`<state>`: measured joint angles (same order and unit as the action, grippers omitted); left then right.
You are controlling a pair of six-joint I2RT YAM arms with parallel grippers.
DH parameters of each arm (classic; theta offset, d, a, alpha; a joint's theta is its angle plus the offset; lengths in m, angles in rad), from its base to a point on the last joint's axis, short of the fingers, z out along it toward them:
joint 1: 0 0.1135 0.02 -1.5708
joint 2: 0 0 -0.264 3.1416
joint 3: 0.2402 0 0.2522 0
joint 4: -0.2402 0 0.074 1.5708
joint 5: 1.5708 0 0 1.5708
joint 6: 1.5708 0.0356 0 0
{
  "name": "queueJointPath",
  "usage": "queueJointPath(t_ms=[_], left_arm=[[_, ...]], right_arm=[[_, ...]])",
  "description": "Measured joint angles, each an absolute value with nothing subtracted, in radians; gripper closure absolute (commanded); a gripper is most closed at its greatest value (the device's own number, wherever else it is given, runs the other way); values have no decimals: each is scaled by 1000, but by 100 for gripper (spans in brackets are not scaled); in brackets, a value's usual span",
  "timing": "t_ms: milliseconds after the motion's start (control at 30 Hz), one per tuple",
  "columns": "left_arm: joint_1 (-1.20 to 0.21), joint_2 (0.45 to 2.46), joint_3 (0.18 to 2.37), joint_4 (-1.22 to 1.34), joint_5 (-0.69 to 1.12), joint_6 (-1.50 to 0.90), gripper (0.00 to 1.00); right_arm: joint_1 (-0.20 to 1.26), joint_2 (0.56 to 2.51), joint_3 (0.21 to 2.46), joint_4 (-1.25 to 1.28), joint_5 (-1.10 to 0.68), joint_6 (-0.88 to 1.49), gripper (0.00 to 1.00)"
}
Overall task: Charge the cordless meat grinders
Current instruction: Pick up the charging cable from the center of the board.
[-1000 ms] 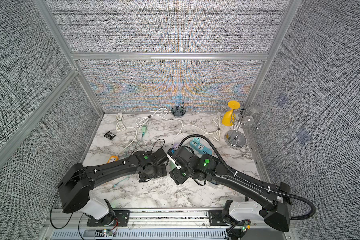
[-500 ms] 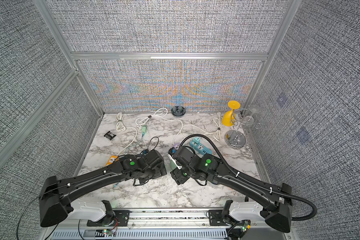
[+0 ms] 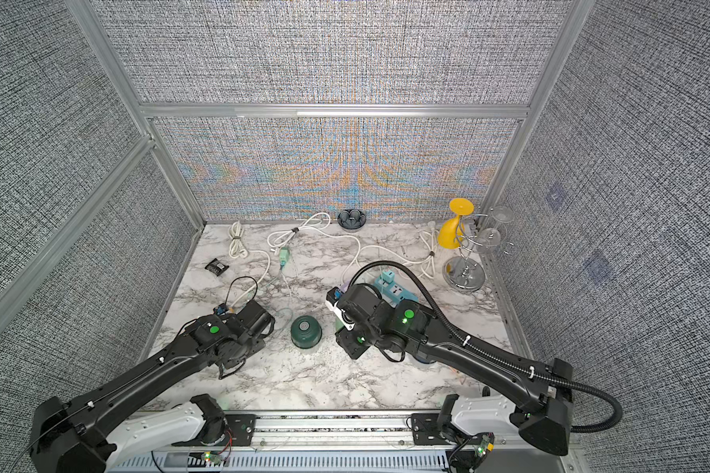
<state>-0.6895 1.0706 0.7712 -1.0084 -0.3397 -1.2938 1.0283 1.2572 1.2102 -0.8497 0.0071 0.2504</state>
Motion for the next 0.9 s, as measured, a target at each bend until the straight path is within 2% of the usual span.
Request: queueJointPath(t_ms=[67,100,200,333,600,733,900], left_arm=[[-632,1102,750,-971,-337,-1261,48],[-605,1123,740,-950,-334,-1245,41],[-517,1184,702,-878,-310,-1211,31],[-409,1238,656,-805,-279,-1170,26],[-272,1335,607,-677,-223,-1092,27],[-261,1353,615,-643,-194,-1074,28],[-280,1332,596,-623,-170,-1048,36]], right_arm=[[1028,1270,1210,-841,-9,250,56],[1028,1277,1210,-836,-16,250,57],[1028,1289,1210,-822,-35,250,57],[1028,1296,1206,-801,-58,250,56],[1028,1310,1204,-782,-88,247,57],[1028,1313,1204,-774,-94,243,57],[1028,1323,1204,-773,-98,236,57]])
